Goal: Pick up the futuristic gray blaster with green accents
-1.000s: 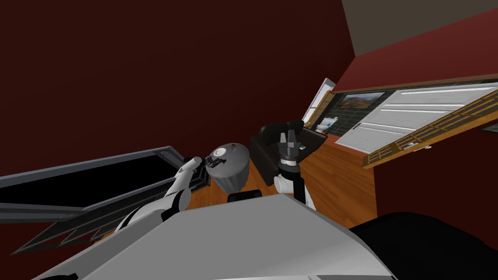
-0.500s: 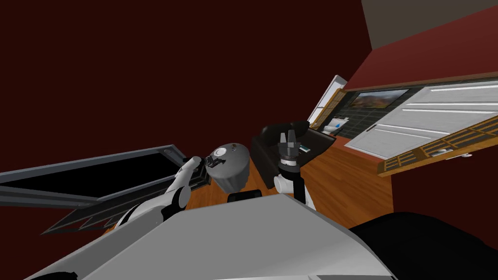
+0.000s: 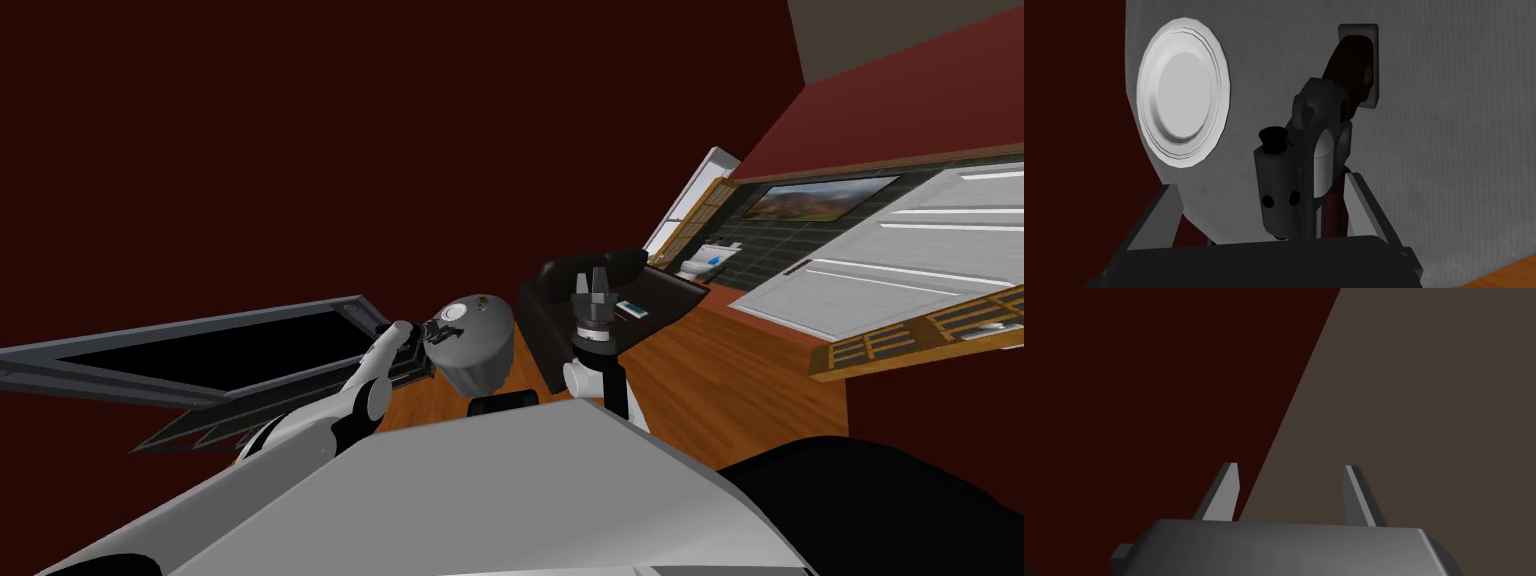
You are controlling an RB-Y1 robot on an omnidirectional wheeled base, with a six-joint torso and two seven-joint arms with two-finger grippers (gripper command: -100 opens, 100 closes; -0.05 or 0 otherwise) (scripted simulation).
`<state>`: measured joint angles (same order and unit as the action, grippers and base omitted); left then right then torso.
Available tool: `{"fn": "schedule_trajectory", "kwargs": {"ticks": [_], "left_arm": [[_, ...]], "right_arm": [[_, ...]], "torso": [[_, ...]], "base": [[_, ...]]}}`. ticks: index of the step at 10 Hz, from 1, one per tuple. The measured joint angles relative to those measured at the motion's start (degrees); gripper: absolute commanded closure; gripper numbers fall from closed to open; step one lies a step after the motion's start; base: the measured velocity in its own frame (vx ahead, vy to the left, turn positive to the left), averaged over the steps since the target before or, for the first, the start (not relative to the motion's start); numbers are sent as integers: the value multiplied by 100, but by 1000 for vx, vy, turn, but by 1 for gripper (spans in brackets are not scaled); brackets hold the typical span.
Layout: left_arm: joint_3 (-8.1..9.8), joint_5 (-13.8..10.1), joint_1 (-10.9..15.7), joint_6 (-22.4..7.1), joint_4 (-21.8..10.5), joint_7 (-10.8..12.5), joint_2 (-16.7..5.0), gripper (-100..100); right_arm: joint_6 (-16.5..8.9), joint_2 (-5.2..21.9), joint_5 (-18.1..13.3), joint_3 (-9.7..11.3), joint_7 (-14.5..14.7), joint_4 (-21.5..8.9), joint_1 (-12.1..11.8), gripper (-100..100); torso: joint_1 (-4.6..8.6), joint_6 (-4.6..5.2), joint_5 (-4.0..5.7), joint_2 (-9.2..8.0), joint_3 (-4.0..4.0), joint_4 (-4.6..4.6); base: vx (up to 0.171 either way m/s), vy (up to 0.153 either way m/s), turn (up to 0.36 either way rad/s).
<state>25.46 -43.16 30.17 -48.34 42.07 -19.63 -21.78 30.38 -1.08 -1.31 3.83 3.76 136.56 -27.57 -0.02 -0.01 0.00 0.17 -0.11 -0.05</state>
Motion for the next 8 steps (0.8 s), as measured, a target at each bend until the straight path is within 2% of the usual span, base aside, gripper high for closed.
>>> {"fn": "schedule_trajectory", "kwargs": {"ticks": [1, 2, 4, 5, 8], "left_arm": [[43, -137, 96, 1, -120, -125, -33, -100], [76, -265, 154, -1, -268, -271, -70, -100], [94, -347, 193, 6, -395, -565, -92, -100], [94, -348, 194, 7, -397, -590, -92, 100], [94, -348, 190, 1, -401, -584, -90, 100]], "right_arm": [[0, -1, 0, 0, 0, 0, -2, 0], [0, -1, 0, 0, 0, 0, -1, 0], [0, 0, 0, 0, 0, 0, 0, 0], [0, 0, 0, 0, 0, 0, 0, 0], [0, 0, 0, 0, 0, 0, 0, 0]], "torso": [[20, -8, 3, 8, -4, -1], [30, -1, 6, 10, -6, -3], [3, 1, 1, 2, -1, 0], [-5, 0, -1, 0, 0, 0], [-11, 1, -2, 1, 1, 3]], "base": [[39, -115, 246], [18, -66, -10], [2, -9, -21], [0, 0, 0], [0, 0, 0]]}}
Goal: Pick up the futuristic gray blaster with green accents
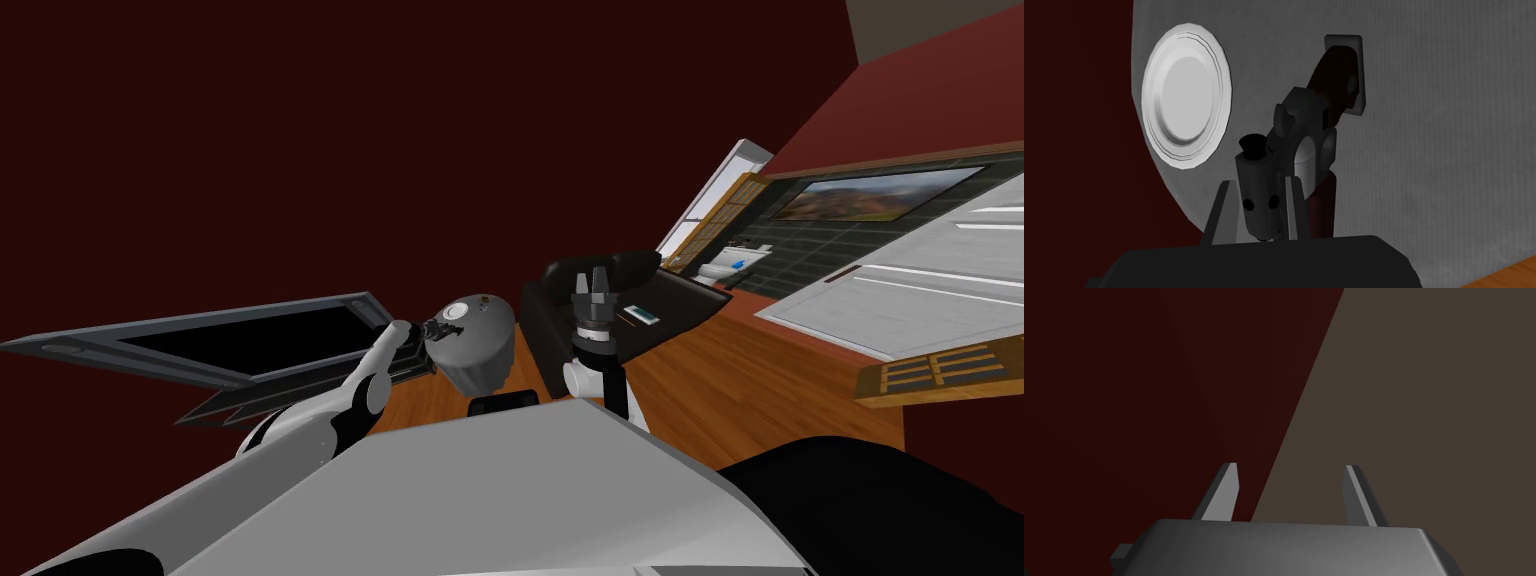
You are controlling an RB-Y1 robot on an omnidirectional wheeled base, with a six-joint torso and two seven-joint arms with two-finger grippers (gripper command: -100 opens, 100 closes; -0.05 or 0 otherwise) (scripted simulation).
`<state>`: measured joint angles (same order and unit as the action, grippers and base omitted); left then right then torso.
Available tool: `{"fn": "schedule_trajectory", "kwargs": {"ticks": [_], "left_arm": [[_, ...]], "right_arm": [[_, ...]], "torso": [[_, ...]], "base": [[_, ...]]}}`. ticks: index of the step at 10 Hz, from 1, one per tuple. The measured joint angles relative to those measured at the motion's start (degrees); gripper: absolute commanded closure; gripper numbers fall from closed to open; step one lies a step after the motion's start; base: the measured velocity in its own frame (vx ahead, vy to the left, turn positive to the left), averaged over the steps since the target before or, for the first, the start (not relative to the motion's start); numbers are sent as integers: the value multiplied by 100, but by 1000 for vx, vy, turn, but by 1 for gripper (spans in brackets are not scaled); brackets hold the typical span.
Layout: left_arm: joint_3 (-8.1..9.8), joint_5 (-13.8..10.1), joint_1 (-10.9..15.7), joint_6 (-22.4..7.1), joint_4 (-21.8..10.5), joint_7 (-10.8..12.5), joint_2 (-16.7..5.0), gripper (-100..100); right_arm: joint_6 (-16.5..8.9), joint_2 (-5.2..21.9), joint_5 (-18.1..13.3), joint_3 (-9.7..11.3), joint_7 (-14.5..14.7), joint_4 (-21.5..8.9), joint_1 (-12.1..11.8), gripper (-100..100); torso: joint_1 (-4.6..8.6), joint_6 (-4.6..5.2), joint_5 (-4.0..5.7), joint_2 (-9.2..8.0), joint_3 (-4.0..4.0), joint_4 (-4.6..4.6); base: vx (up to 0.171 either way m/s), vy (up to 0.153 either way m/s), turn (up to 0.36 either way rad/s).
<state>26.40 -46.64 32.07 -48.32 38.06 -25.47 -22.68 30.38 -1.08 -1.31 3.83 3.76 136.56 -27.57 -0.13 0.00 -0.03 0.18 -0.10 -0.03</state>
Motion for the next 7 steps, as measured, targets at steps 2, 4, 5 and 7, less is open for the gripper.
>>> {"fn": "schedule_trajectory", "kwargs": {"ticks": [2, 4, 5, 7], "left_arm": [[0, 0, -2, 0, -1, 0, 1, 0], [-31, 126, -97, 32, 94, 81, 29, 100], [-70, 263, -161, 22, 267, 243, 71, 100], [-122, 438, -242, 26, 399, 516, 92, 100]], "right_arm": [[0, 0, 0, 0, 0, 0, 0, 0], [0, 1, 0, 0, 0, 0, 2, 0], [0, 1, 0, -1, 0, 0, 1, 0], [-1, 1, 0, 0, 0, -1, 2, 0]], "torso": [[1, 0, 2, -1, 1, 2], [-30, 25, -15, -3, -1, -4], [-49, 23, -20, 3, -5, -4], [-40, 35, -25, 6, -10, -13]], "base": [[0, 0, 0], [-43, 135, -277], [-37, 84, -18], [-63, 117, -258]]}}
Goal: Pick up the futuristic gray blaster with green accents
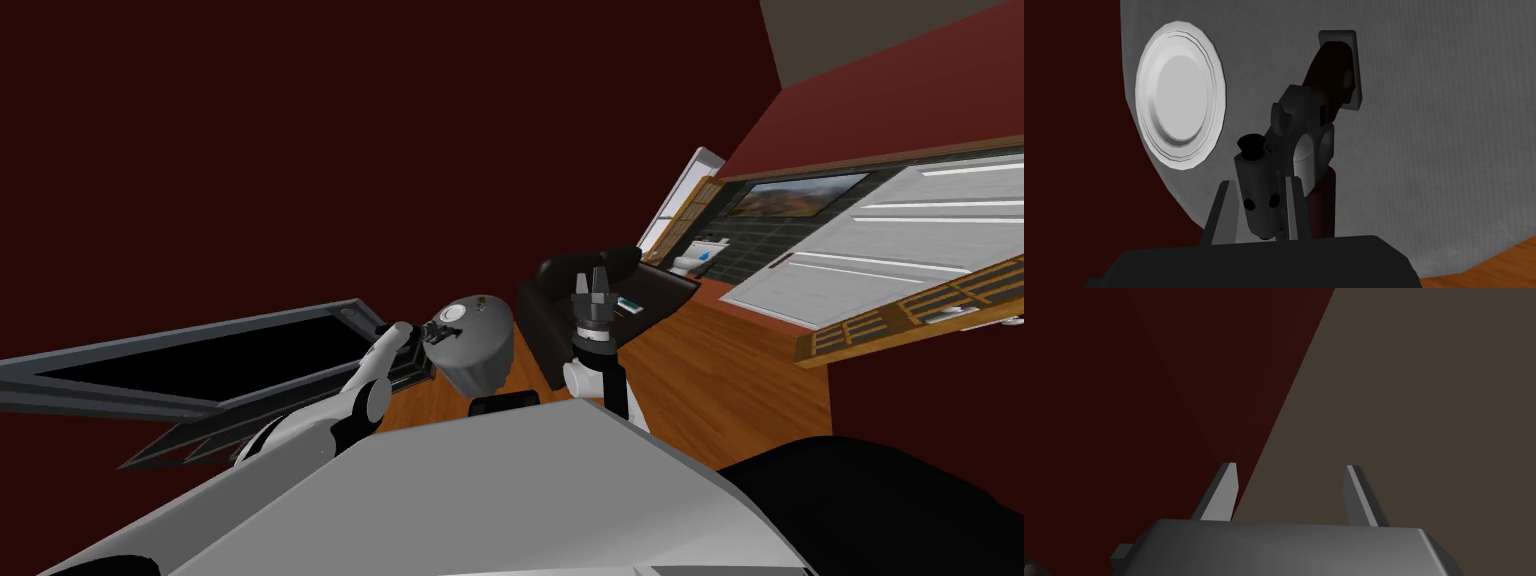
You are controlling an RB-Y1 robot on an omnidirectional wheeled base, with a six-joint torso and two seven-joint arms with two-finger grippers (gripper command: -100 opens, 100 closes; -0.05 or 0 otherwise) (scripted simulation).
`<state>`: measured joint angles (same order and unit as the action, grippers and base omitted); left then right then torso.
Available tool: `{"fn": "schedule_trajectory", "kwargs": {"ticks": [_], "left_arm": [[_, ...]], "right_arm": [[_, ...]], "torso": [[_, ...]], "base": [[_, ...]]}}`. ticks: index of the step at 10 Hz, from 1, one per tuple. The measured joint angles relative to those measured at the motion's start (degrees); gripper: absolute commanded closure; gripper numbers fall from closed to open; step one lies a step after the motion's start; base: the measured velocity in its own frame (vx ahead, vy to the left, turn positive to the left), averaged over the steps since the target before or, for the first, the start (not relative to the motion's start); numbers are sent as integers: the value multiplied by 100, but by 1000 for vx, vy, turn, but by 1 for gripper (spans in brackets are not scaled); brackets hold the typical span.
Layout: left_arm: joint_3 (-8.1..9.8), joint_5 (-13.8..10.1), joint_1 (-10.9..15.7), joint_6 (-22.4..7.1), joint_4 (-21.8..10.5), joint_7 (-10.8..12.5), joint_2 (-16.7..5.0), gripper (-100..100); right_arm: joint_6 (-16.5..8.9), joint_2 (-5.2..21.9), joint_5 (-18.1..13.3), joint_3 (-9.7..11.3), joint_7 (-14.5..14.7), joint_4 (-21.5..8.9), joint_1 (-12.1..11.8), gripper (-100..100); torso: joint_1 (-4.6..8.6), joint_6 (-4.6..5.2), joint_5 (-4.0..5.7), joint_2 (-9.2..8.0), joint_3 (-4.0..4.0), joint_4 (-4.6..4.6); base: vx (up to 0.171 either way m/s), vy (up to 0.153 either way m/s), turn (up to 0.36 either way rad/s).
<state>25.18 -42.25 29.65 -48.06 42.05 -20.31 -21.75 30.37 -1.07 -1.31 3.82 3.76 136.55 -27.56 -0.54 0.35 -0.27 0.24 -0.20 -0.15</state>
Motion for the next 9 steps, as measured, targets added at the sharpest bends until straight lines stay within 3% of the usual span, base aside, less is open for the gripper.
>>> {"fn": "schedule_trajectory", "kwargs": {"ticks": [2, 4, 6, 7, 9], "left_arm": [[-56, 213, -117, -17, 281, 285, 78, 100], [-107, 401, -265, -34, 532, 616, 131, 100], [-157, 581, -340, -43, 780, 941, 189, 100], [-161, 600, -345, -48, 804, 1093, 188, 100], [-231, 861, -516, -43, 1093, 1377, 252, 100]], "right_arm": [[0, -1, 0, 0, 0, 0, -2, 0], [0, 0, 0, 0, 0, 0, -1, 0], [0, 0, 0, 0, 0, 0, -2, 0], [0, -1, 0, 0, 0, 0, -2, 0], [0, 0, 0, 0, 0, 0, -2, 0]], "torso": [[16, -12, 1, 24, -16, -10], [19, 11, -3, 30, -21, -13], [16, 2, -5, 40, -26, -15], [31, 1, -3, 47, -30, -16], [14, 17, -12, 44, -29, -17]], "base": [[-8, 24, 26], [-41, 94, -270], [-22, 41, 7], [-43, 66, -355], [-49, 84, -101]]}}
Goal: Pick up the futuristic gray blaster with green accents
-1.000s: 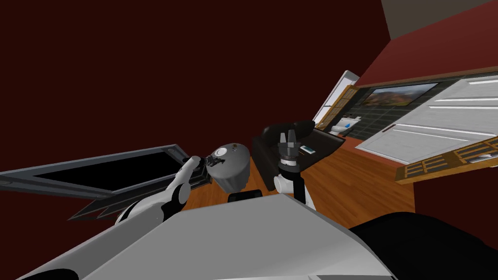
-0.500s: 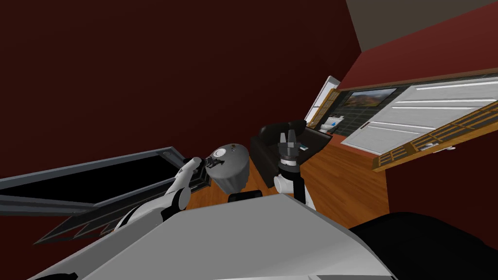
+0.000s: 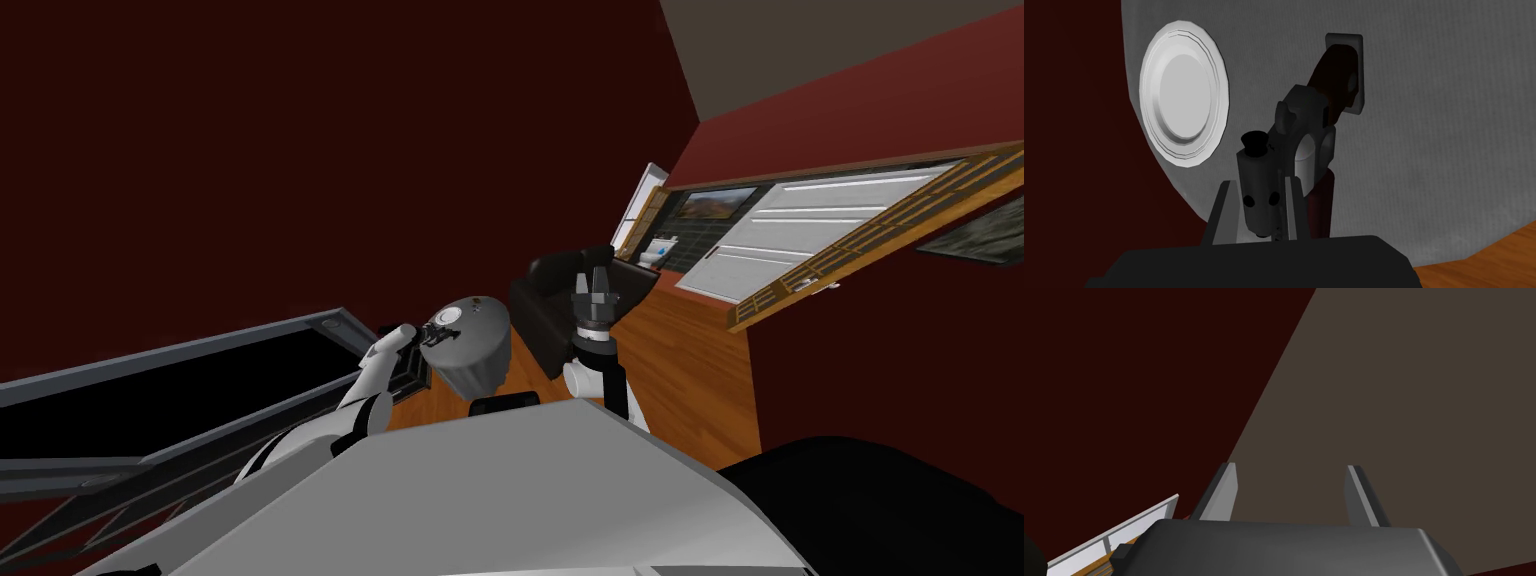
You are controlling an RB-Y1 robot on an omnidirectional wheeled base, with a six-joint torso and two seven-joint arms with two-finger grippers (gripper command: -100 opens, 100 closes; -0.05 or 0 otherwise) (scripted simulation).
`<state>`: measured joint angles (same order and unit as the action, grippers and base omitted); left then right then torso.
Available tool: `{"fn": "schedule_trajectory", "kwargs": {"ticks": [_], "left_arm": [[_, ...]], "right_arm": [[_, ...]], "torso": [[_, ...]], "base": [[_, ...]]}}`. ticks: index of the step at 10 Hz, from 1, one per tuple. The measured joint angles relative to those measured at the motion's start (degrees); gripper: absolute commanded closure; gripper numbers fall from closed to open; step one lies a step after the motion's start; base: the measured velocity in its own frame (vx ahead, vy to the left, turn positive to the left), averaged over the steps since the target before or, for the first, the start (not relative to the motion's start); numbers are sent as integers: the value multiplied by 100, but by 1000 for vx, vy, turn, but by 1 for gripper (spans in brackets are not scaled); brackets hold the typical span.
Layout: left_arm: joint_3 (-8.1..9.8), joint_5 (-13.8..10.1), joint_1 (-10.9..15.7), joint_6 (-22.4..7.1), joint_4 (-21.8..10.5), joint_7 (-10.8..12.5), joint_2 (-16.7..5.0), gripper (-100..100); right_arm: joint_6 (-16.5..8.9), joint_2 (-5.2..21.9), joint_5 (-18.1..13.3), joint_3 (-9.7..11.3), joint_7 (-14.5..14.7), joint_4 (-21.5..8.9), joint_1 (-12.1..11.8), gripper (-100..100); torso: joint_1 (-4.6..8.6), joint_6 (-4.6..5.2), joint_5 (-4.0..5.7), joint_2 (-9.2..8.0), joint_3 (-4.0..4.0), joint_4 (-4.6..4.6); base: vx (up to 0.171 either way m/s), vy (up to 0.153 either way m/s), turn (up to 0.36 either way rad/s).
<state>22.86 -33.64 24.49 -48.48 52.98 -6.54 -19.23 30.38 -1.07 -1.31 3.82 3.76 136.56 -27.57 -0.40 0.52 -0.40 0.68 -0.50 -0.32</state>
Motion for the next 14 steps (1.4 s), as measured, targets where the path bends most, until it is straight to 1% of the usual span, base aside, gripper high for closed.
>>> {"fn": "schedule_trajectory", "kwargs": {"ticks": [1, 2, 3, 4, 5, 6, 7, 8, 9, 10, 11, 12, 13, 14], "left_arm": [[-20, 60, -6, -3, 65, 159, 23, 100], [-24, 81, -12, -4, 85, 303, 24, 100], [-68, 240, -131, 3, 228, 457, 70, 100], [-100, 359, -177, 1, 366, 612, 97, 100], [-115, 414, -202, -13, 469, 774, 117, 100], [-118, 433, -215, -21, 502, 911, 120, 100], [-160, 599, -351, -36, 699, 1077, 166, 100], [-198, 715, -404, -42, 834, 1244, 208, 100], [-212, 767, -418, -46, 906, 1410, 222, 100], [-212, 782, -419, -41, 914, 1526, 215, 100], [-256, 950, -523, -29, 1058, 1681, 258, 100], [-296, 1070, -577, -29, 1204, 1849, 305, 100], [-309, 1114, -591, -25, 1264, 2009, 315, 100], [-306, 1125, -599, -25, 1278, 2116, 305, 100]], "right_arm": [[0, 0, 0, 0, 0, 0, -1, 0], [0, -1, 0, 0, 0, 0, -1, 0], [0, 0, 0, 0, 0, 0, 1, 0], [0, 0, 0, 0, 0, 0, 0, 0], [0, 0, 0, 0, 0, 0, -1, 0], [0, -1, 0, 0, 0, 0, -1, 0], [0, 0, 0, 1, 0, 0, 1, 0], [0, 0, 0, 0, 0, 0, 0, 0], [0, 0, 0, 0, 0, 0, -1, 0], [0, 0, 0, 0, 0, 0, -1, 0], [0, 0, 0, 0, 0, 0, 1, 0], [0, 0, 0, 0, 0, 0, -1, 0], [0, 0, 0, 0, 0, 0, -1, 0], [0, 0, 0, 0, 0, 0, -2, 0]], "torso": [[4, -10, 2, 6, -3, -2], [17, -10, 4, 14, -8, -3], [7, 8, -3, 10, -7, -3], [0, 7, -5, 10, -6, -2], [8, -3, -3, 14, -8, -3], [21, -4, -1, 23, -13, -5], [12, 13, -7, 8, -6, -3], [2, 2, -3, 2, 1, 3], [7, -8, -1, 14, -5, 2], [21, -7, 1, 28, -13, -1], [7, 13, -6, 14, -7, 2], [4, -2, -2, 6, 1, 7], [13, -13, 2, 11, -2, 5], [25, -12, 3, 20, -6, 4]], "base": [[-12, 23, 46], [-38, 77, -298], [-67, 103, -233], [-46, 59, -30], [-15, 18, 39], [-77, 67, -314], [-95, 101, -241], [-30, 63, -8], [10, 18, 41], [-57, 87, -360], [-81, 98, -237], [-35, 44, 33], [-6, 8, 61], [-61, 74, -336]]}}
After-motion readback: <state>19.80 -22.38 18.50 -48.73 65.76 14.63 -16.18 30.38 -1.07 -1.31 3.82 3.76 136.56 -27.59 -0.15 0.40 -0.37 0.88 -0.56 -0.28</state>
